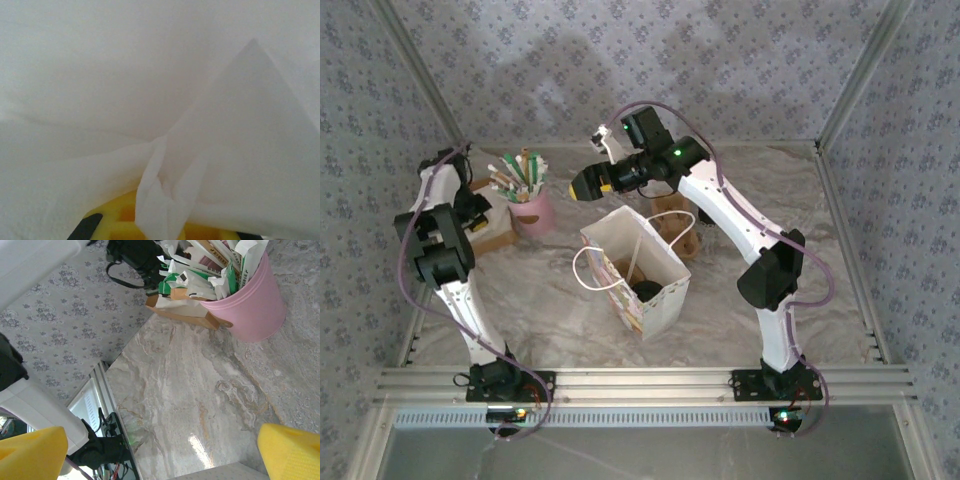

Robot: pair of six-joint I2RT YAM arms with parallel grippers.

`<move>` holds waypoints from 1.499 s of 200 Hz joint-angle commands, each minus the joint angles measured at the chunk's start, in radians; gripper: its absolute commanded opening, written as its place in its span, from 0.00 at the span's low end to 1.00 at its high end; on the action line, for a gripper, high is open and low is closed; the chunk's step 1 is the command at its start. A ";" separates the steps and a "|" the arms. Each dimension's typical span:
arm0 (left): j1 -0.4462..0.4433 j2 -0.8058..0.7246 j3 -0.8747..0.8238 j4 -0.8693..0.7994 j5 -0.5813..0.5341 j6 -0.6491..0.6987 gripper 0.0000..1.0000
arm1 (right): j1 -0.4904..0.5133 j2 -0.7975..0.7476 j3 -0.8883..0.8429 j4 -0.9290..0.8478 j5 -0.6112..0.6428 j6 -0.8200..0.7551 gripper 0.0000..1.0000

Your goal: Pack the takeout coffee

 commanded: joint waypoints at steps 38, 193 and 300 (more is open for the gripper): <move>0.041 -0.188 0.020 -0.071 0.036 0.009 0.00 | 0.018 -0.022 0.016 -0.024 -0.007 0.000 1.00; 0.065 -0.486 0.291 -0.223 0.197 -0.016 0.00 | 0.031 -0.084 0.028 0.039 -0.057 0.123 1.00; -0.045 -0.627 0.302 0.033 0.634 -0.297 0.00 | 0.114 -0.138 -0.070 0.312 -0.130 0.390 0.97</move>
